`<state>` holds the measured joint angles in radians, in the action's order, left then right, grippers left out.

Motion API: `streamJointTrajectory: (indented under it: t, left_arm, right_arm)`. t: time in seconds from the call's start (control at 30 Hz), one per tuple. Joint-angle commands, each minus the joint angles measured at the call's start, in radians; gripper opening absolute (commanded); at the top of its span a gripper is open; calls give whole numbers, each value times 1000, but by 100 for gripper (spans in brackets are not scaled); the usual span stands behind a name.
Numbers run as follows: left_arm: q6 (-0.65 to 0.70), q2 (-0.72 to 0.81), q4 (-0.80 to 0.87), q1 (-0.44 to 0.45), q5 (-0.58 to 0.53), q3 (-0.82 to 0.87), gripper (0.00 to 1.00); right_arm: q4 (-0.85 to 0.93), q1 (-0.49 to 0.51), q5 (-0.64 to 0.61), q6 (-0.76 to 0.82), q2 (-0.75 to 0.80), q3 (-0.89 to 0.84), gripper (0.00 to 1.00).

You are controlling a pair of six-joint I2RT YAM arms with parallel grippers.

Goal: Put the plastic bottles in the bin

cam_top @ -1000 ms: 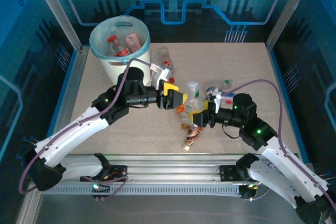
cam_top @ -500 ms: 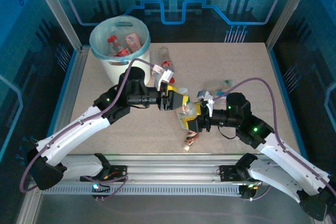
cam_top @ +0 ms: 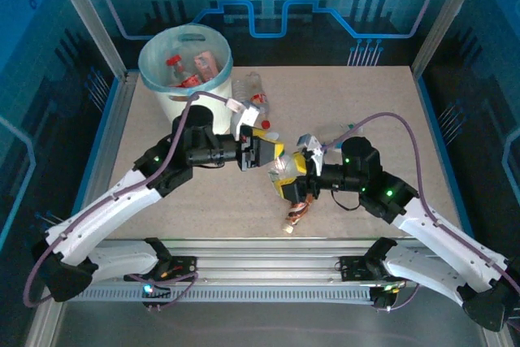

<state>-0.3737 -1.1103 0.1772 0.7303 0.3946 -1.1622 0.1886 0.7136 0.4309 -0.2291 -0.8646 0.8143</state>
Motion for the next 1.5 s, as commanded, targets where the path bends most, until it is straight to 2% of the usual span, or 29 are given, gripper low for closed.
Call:
streamJointTrajectory:
  t: [0.0,0.13,0.3,0.4,0.5,0.67,0.87,1.07,1.3,1.4,1.43,1.47]
  left_arm:
    - [37,74,-10,1,-129,5,0]
    - [117,135,34,-4,-276,-46,0]
    - [276,140,74,-41,-585,-213,0]
    - [361,74,81,-119,-717,-341,0]
    - [409,-34,105,-234,-763,-473,0]
    - [411,-246,160,-408,-726,-654,0]
    - [281,-534,357,-573,-586,-894,0]
    - [252,-716,419,-619,-498,-973,0]
    - [196,-852,501,-635,-307,-1004,2]
    - [205,-897,549,-636,-275,-1034,11]
    - [207,-907,562,-636,-275,-1046,20]
    - [208,-914,578,-637,-276,-1057,39]
  right_arm:
    - [7,9,-130,-10,4,35,90]
    - [-31,13,-169,-16,22,28,96]
    - [-28,15,-238,-4,10,43,97]
    - [-20,14,-300,-10,-12,58,97]
    - [-31,15,-319,-21,-29,59,97]
    - [-54,17,-302,-45,-45,81,97]
    - [-26,16,-285,-39,-57,115,97]
    - [21,16,-305,-5,-58,126,97]
    - [17,16,-333,15,-57,119,97]
    - [18,16,-331,20,-63,118,97]
    - [18,15,-332,22,-63,118,97]
    - [21,15,-332,22,-64,116,97]
